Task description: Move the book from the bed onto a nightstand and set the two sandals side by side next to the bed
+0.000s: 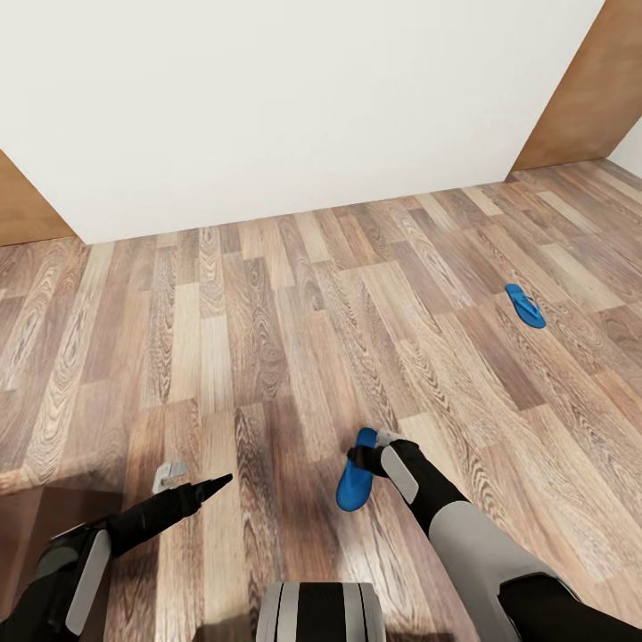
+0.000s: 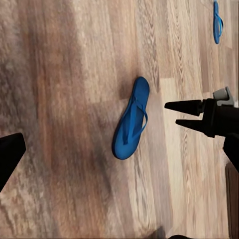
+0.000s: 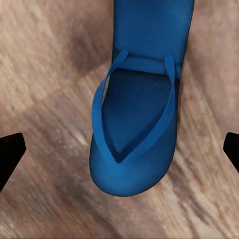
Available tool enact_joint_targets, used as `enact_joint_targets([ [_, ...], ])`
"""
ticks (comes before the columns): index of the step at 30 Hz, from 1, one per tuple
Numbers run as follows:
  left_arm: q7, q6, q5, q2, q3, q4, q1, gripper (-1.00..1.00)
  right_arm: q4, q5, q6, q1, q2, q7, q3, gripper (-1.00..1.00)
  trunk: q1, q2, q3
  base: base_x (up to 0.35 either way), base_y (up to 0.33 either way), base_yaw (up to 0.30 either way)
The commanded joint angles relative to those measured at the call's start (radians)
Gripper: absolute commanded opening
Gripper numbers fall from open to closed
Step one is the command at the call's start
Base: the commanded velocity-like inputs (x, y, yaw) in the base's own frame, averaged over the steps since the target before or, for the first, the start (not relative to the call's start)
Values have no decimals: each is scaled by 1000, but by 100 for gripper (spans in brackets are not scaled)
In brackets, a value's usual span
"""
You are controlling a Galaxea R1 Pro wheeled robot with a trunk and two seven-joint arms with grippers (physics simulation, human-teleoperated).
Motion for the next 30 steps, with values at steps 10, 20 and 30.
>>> enact_joint_targets([
  [10, -1, 7, 3, -6, 0, 0, 0, 100, -4, -26, 4, 0, 1, -4, 7, 100, 0, 0, -1, 0, 0, 0],
  [20, -1, 7, 3, -6, 1, 0, -1, 100, -3, -26, 4, 0, 1, -2, 7, 100, 3, -2, -28, 0, 0, 0],
  [30, -2, 4, 4, -6, 1, -3, -1, 100, -1, -26, 4, 0, 1, -2, 7, 100, 3, -2, -28, 0, 0, 0],
])
